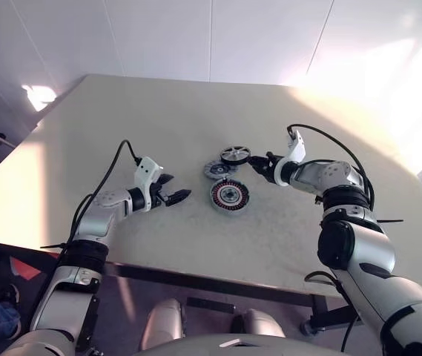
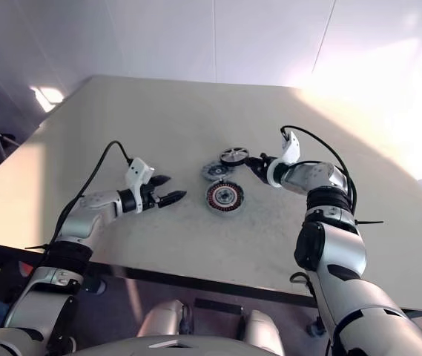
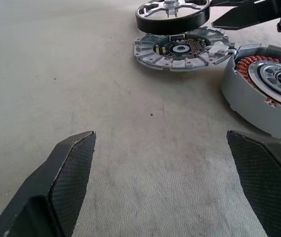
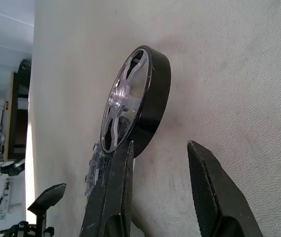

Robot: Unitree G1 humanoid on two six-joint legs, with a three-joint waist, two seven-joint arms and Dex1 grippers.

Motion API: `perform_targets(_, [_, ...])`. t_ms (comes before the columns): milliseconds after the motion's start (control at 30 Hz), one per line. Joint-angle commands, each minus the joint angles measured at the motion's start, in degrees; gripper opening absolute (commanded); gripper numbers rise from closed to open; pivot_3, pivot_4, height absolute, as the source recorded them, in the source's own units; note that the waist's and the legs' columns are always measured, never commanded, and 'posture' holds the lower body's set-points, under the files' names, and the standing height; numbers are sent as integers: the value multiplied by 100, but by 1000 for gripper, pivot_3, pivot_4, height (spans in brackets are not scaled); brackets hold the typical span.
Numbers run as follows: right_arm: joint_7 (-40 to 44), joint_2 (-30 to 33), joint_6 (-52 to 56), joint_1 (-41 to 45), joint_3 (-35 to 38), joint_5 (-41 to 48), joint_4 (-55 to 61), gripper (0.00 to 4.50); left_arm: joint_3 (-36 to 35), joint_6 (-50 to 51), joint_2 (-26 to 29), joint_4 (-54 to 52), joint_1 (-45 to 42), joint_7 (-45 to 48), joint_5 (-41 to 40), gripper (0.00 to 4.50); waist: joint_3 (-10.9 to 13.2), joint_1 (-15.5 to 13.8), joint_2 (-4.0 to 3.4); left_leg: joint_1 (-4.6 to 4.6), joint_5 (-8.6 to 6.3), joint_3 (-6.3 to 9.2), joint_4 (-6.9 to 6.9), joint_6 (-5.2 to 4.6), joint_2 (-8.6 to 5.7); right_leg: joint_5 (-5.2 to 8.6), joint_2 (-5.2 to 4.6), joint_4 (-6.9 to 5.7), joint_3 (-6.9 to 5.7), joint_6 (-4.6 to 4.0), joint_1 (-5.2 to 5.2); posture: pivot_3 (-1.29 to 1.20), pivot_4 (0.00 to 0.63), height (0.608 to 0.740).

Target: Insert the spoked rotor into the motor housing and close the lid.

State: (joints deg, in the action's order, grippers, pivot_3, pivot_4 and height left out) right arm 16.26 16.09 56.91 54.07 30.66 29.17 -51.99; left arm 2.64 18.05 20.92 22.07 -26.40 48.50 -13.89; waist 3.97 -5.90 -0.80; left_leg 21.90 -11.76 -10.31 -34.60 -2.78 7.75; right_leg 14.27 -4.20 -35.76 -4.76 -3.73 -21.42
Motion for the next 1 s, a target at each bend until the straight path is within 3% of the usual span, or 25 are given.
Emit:
perform_targets(33, [-26,32,-47,156,173,267,208,1890,-41,-86,47,-86,-67,27,6,4500,0,0,0,0,0,0,0,0,0,0,0,0,0,0,0,0,0,740])
perform_targets(1000, [-99,-250,-755,303,17,287,-287,1890,-45,-94,78,-108,-28,60,75,4500,2,6,-3,18,1,-2,4,2,0,0,0,1,0,0,-21,0,0,740])
